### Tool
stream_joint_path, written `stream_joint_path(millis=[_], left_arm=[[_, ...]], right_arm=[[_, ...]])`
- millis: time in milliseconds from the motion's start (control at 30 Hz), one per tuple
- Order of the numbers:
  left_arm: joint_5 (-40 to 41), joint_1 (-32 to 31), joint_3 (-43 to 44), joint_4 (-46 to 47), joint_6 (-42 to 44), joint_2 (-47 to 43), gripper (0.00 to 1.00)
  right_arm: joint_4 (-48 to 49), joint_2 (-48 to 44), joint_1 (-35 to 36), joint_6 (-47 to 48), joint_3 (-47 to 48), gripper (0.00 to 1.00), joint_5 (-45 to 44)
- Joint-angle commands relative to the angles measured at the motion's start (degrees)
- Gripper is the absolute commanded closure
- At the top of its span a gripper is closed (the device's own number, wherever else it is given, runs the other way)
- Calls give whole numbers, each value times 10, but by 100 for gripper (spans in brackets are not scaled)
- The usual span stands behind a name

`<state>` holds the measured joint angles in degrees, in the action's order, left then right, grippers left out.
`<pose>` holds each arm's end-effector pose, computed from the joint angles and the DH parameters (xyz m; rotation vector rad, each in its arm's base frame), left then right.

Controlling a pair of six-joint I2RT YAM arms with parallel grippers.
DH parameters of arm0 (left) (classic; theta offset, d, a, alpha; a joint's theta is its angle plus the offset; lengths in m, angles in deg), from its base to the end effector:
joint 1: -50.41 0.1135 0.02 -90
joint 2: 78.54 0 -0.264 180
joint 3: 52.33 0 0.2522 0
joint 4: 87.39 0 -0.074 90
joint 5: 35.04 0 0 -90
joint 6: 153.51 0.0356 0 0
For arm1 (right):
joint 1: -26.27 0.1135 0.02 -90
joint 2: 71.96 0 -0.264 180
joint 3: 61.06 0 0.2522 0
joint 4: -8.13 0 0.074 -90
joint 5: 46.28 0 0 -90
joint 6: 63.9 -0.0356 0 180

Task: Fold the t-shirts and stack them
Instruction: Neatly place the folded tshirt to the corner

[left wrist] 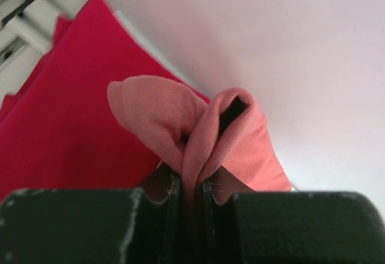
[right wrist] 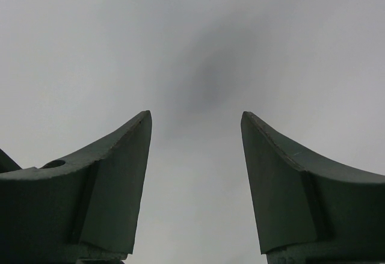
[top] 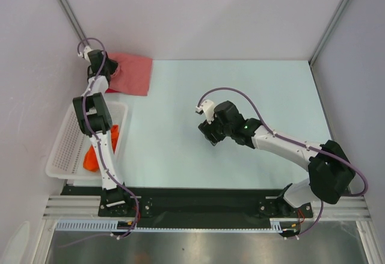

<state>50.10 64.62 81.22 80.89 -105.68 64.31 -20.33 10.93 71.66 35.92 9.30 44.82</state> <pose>0.5644 0.1398 0.1929 -0.8742 1.7519 -0.4054 0.2216 0.2256 0.2489 -1.0794 2.0424 0.3428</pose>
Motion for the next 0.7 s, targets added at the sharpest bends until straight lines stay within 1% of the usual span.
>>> stream_joint_path(millis=[0,67,133,167,233,433,533,567,600,633,667], left_arm=[[42,10,-30,51,-34,-36,100],[47,12,-39,69,-37,-39,100],[48,15,-39,67,-46,-35,100],[69,17,-43,67,-49,-34,100],[75,18,-45,72,-61,-26,100],[55,20,6,59,-63,13,99],[57,21,20,46,-47,20,81],[59,20,25,30,-39,20,70],[67,20,38,12,-19,17,62],[91,19,49,-9,-4,15,47],[107,16,65,-67,17,15,31]], right_arm=[[13,6,8,-12,28,34,-8],[11,10,12,-15,30,34,-8],[12,15,13,-14,33,34,-8],[11,16,15,-14,34,34,-8],[9,20,16,-15,36,34,-8],[7,26,17,-17,39,34,-9],[7,29,17,-21,40,34,-8],[10,29,18,-22,40,34,-8],[10,30,18,-24,40,34,-8],[10,31,17,-24,41,34,-8],[9,30,18,-26,43,34,-8]])
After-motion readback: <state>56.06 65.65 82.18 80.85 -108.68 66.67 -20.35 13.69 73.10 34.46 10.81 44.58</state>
